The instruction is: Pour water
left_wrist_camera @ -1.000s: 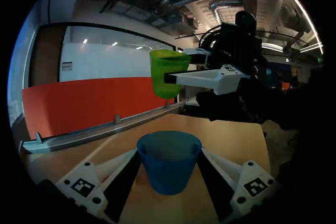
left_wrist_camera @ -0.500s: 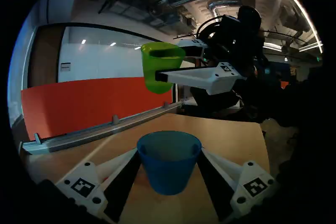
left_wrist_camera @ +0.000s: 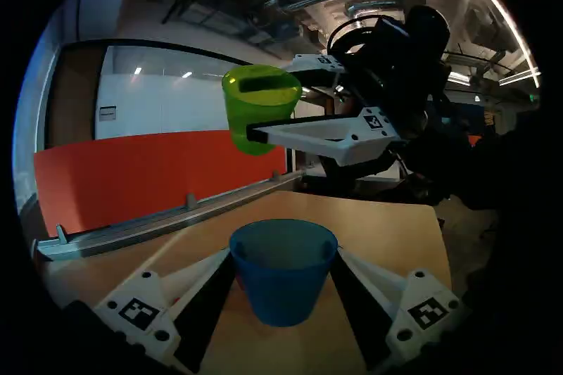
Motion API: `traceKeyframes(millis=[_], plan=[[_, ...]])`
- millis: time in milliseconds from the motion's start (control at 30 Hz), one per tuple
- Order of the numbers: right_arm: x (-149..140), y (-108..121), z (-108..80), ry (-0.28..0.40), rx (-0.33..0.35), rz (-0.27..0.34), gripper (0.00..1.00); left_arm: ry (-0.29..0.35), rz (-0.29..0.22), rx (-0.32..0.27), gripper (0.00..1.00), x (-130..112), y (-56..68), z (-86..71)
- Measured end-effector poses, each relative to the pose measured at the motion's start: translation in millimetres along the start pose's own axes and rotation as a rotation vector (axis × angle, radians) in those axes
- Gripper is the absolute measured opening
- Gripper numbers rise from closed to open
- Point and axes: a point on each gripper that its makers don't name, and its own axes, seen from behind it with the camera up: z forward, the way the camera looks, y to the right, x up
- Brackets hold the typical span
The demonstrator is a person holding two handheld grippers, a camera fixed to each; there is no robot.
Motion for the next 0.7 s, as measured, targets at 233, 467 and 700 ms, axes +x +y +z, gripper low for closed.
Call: traceKeyframes(millis=[233, 467, 700], plan=[[2.0, -2.6, 2.3, -0.002, -0.001, -0.062, 0.88, -0.002, 0.002, -0.005, 0.87, -0.4, 2.1, 1.2], [4.7, -3.4, 4.1, 0.001, -0.004, -0.121, 0.88, 0.001, 0.002, -0.008, 0.87, 1.2, 1.9, 2.1], [5.5, 0.4, 5.9, 0.001, -0.017, -0.155, 0.88, 0.003, -0.003, -0.011, 0.86, 0.6, 1.4, 2.8]])
